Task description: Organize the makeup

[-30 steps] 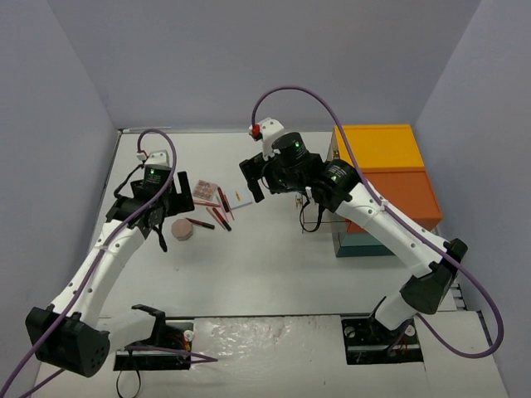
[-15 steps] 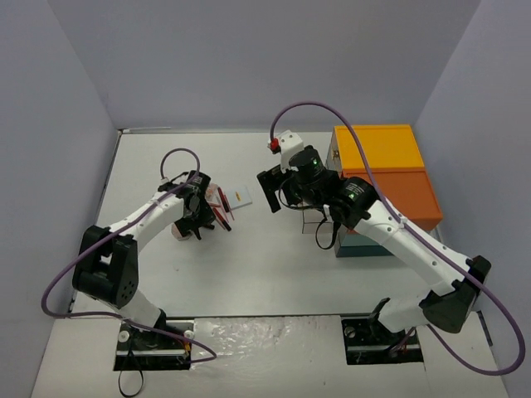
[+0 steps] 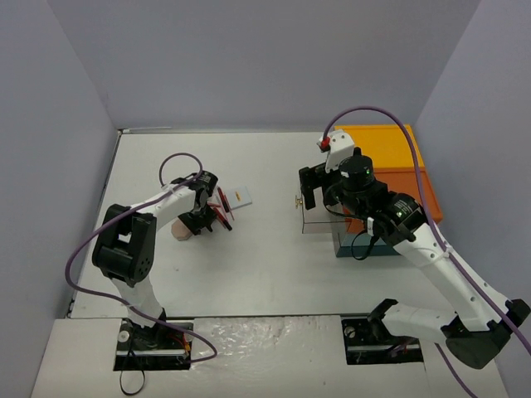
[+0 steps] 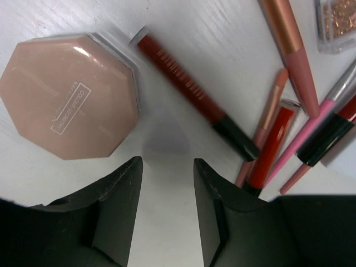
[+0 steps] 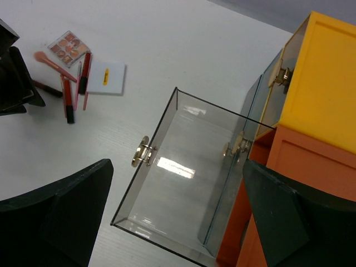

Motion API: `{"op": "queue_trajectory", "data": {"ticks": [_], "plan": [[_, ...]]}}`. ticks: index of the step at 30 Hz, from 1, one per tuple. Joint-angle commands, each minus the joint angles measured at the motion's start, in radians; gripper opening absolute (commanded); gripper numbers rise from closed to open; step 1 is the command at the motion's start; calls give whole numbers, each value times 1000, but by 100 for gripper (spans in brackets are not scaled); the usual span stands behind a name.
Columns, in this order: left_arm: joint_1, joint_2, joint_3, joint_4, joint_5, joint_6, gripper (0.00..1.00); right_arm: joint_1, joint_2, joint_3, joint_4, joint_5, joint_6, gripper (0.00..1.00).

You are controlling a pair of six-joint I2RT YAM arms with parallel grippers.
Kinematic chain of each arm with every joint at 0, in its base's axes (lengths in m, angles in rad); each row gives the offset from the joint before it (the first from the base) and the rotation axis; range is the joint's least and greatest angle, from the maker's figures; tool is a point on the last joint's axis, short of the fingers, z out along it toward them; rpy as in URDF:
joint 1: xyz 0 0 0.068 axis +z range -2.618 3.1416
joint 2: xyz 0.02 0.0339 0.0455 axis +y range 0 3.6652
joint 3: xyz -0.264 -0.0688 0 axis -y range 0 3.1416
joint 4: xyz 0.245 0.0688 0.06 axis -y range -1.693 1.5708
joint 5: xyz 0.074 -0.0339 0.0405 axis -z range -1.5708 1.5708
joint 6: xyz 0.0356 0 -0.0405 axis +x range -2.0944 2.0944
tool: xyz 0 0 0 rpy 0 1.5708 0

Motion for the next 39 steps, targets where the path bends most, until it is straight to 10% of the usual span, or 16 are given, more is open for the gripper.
{"op": "queue_trajectory", "data": {"ticks": [1,39], "plan": [[23,2,33,28,-38,-56,36,-16,-40,-25,55,-27,-31,100],[129,103,201,-23,-6,-80,40,-27,-90,-27,55,-16,-82,100]]}}
